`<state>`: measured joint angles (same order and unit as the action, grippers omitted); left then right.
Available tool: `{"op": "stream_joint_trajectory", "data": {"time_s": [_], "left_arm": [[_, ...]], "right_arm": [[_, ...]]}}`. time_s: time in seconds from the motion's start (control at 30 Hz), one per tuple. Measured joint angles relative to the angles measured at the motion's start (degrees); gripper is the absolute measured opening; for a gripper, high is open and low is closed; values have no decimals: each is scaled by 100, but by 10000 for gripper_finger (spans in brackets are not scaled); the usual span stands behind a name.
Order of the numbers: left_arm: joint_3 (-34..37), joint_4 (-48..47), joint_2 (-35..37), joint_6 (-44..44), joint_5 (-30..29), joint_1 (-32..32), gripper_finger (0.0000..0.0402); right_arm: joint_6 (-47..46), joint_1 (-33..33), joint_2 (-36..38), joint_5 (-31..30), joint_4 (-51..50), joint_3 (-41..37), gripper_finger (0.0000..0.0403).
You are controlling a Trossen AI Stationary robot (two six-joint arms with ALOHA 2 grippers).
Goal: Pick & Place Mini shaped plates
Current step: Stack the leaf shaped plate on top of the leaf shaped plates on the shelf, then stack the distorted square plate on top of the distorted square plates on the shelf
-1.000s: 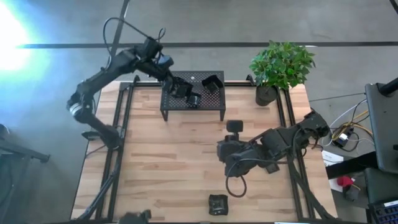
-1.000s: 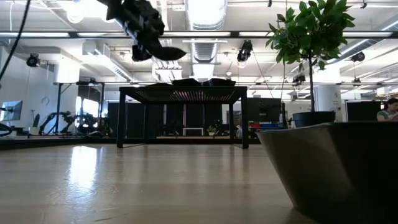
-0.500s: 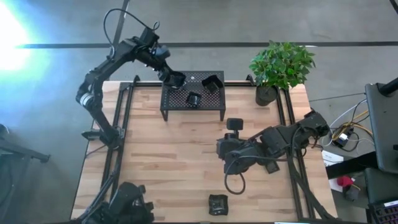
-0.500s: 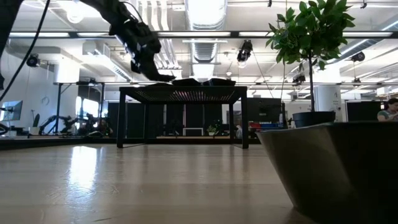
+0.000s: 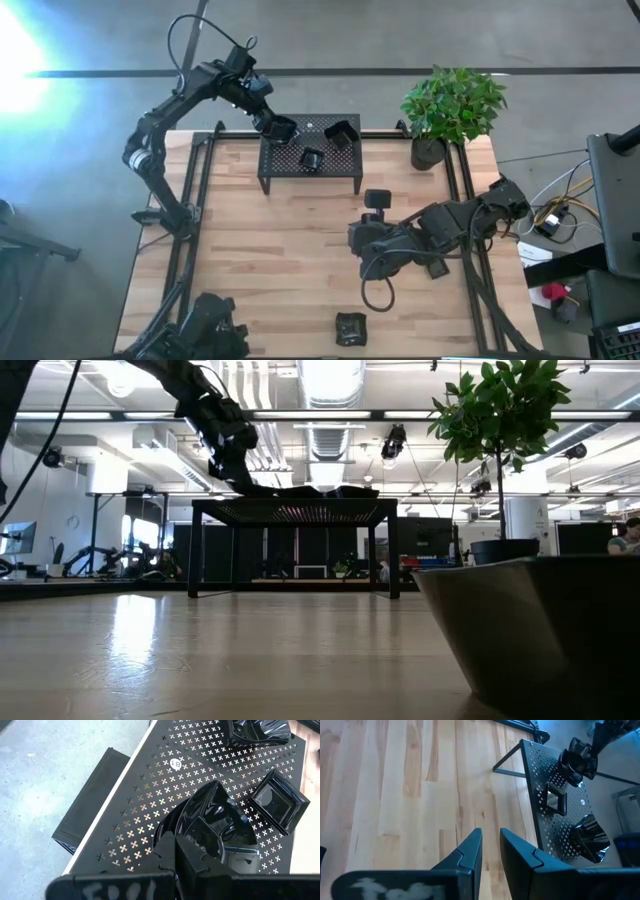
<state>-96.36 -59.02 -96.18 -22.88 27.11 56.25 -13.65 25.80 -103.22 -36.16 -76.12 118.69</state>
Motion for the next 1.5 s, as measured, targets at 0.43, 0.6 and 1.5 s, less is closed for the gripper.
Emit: {"op": "stream_joint_trajectory", "data": {"time_s": [0.43,0.6,1.5], "left_arm": [[11,48,-249,92,-116,-194,0],[11,27,-223,139,-174,-190,0],[-486,-71,-49,206,-1166,-197,71]], "right_arm": [[-143,2,-2,0,5,0,63],[-249,4,-2,0,11,0,63],[-735,4,-2,0,17,2,63]]}}
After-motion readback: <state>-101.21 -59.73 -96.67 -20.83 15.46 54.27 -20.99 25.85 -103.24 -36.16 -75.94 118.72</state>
